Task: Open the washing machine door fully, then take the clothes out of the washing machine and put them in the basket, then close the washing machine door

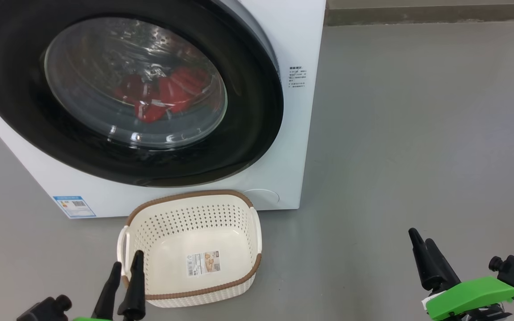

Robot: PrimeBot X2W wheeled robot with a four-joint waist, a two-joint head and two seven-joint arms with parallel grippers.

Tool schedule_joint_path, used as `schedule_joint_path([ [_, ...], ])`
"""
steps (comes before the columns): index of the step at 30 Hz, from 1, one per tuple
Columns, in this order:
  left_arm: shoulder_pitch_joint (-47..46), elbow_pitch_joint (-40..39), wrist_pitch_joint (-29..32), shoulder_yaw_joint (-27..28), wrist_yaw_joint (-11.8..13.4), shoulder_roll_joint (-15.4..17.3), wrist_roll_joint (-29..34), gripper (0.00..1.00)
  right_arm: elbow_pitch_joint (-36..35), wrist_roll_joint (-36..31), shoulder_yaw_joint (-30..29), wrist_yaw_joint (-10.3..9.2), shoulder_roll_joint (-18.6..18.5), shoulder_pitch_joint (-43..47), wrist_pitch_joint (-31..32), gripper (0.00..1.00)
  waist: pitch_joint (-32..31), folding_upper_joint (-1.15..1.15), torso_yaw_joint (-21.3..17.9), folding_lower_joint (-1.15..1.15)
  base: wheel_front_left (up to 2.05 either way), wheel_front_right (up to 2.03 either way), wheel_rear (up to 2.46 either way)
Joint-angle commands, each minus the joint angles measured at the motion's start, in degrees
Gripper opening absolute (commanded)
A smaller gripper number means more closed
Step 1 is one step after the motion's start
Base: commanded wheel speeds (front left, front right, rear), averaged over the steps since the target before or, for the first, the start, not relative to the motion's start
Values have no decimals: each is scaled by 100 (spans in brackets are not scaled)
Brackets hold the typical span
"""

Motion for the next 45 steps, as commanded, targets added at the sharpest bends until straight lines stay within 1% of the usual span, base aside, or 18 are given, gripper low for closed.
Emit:
schedule_joint_path([
  [1,-58,-198,-76,70,36,101,247,100,-163,-173,80,-2,-109,-22,-77,100,2,0,1,-1,0,0,0],
  [22,15,-358,-429,-124,193,118,1830,100,-210,-1397,262,-3,-214,11,-430,100,94,0,30,-1,0,0,0],
  [45,102,-473,-799,-261,328,136,3244,100,-196,-2575,374,-4,-310,77,-800,100,162,0,34,-1,0,0,0],
])
